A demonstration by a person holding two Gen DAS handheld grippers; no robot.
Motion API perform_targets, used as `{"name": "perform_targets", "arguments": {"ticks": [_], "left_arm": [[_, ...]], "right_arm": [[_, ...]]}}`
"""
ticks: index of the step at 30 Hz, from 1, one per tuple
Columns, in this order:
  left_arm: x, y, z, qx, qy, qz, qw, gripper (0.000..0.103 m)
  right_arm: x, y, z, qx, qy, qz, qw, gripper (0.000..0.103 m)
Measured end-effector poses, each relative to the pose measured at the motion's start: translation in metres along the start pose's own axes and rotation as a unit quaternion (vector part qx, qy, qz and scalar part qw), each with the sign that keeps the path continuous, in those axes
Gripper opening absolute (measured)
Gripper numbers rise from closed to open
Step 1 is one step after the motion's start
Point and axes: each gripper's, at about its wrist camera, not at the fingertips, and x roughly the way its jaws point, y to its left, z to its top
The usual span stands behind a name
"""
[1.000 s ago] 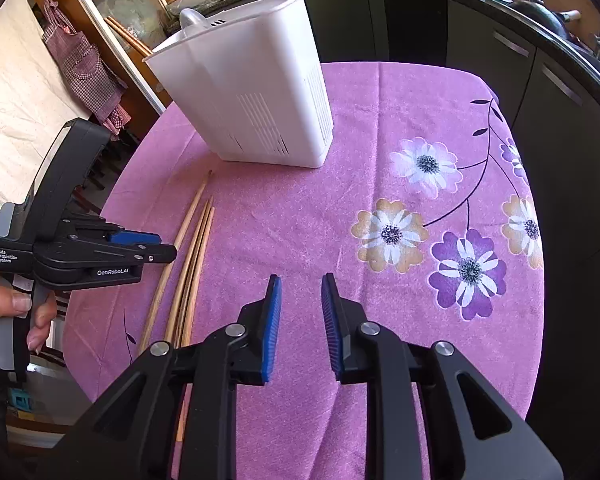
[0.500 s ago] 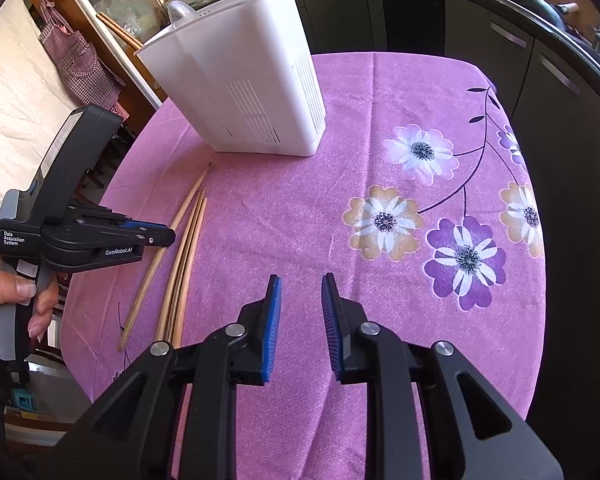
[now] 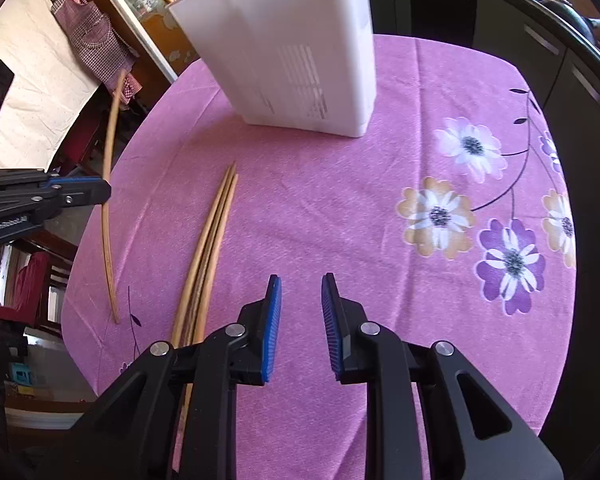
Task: Organize utensils
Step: 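Lift the chopstick upright with the left tool, then grasp a chopstick with the right tool and lift it upright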
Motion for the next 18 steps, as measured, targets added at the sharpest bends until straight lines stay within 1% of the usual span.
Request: {"name": "perform_targets", "arguments": {"ticks": [3,8,13,18], "left_arm": [[-0.024,0.005,-0.012,0.007,-0.028,0.003,0.9996,0.007],[-0.040,0.012,-0.029,0.015,-0.041,-0.001,0.9990,0.007],[-0.046,0.014,-0.036,0.022,-0.056,0.000,0.9982,0.007],[-0.049,0.017,-0.040,0.025,-0.060,-0.004,0.9979,0.007]], "right_arm": [[0.015,0.017,0.004,-0.018,0.024,0.015,0.999,0.021],[0.036,0.044,0.014,-0.040,0.059,0.026,0.997,0.020],[0.054,0.060,0.023,-0.052,0.083,0.009,0.995,0.016],[0.065,0.069,0.025,-0.062,0.098,-0.012,0.993,0.016]]}}
